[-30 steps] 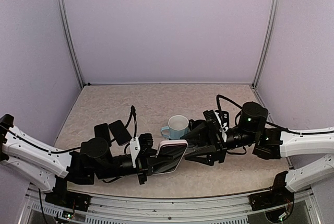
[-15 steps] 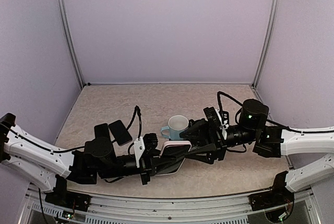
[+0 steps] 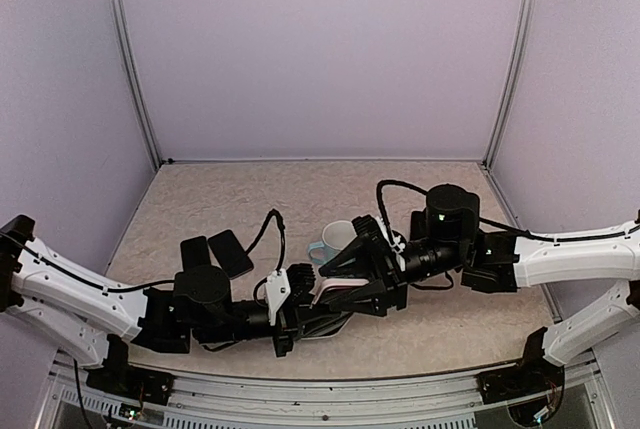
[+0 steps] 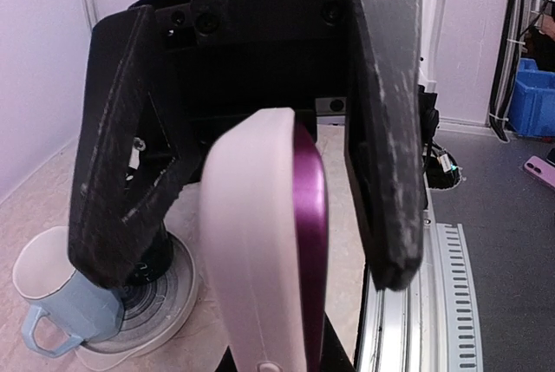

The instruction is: Put the phone into the phone case

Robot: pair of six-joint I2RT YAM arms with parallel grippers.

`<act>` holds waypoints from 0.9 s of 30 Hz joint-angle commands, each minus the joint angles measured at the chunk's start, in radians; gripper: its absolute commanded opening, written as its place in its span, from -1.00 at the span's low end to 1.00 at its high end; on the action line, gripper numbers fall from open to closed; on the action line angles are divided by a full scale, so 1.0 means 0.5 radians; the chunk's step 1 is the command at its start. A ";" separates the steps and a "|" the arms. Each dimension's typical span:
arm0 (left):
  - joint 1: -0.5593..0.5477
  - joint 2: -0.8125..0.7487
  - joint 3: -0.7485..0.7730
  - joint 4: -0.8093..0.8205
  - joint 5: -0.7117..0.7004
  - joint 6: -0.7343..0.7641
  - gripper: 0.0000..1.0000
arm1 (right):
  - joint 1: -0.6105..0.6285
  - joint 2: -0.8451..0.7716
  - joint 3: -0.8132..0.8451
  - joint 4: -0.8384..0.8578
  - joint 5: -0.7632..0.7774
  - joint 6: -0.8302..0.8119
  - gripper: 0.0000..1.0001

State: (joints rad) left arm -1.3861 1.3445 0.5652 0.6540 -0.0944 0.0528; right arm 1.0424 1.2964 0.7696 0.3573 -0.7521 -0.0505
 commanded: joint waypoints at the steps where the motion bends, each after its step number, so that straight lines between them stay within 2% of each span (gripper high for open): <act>1: 0.002 -0.001 0.091 0.089 -0.020 0.010 -1.00 | 0.026 0.004 0.044 -0.047 -0.050 -0.036 -0.43; 3: 0.002 0.007 0.095 0.075 -0.023 0.002 -1.00 | 0.027 -0.003 0.043 -0.055 -0.042 -0.031 -1.00; 6: 0.003 0.008 0.111 0.043 -0.038 -0.025 -1.00 | 0.026 -0.025 0.038 -0.102 0.021 -0.022 -1.00; 7: 0.006 0.009 0.119 0.020 -0.047 -0.045 -0.93 | 0.024 -0.037 0.034 -0.106 0.051 -0.007 -1.00; 9: 0.015 0.008 0.129 -0.045 -0.050 -0.092 -0.23 | 0.016 -0.064 0.023 -0.097 0.097 0.025 -1.00; 10: 0.019 0.005 0.121 -0.073 -0.061 -0.096 0.03 | 0.012 -0.078 0.017 -0.095 0.123 0.052 -1.00; 12: 0.035 -0.014 0.082 -0.118 -0.081 -0.176 0.29 | -0.002 -0.091 0.023 -0.108 0.155 0.093 -1.00; 14: 0.061 -0.047 0.029 -0.157 -0.078 -0.221 0.34 | -0.010 -0.088 0.051 -0.160 0.153 0.098 -1.00; 16: 0.082 -0.077 -0.018 -0.168 -0.074 -0.252 0.27 | -0.011 -0.073 0.088 -0.229 0.139 0.097 -1.00; 22: 0.100 -0.049 -0.046 -0.138 0.009 -0.296 -0.12 | -0.011 -0.026 0.156 -0.302 0.124 0.068 -1.00; 24: 0.103 -0.004 -0.051 -0.117 0.007 -0.309 -0.37 | -0.011 -0.015 0.184 -0.317 0.121 0.058 -1.00; 27: 0.106 0.047 -0.054 -0.056 0.022 -0.324 -0.85 | -0.011 0.016 0.211 -0.339 0.100 0.046 -1.00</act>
State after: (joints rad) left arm -1.3411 1.3331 0.5465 0.5972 -0.0948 -0.0914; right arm 1.0420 1.2926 0.8185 0.1677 -0.6811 -0.0265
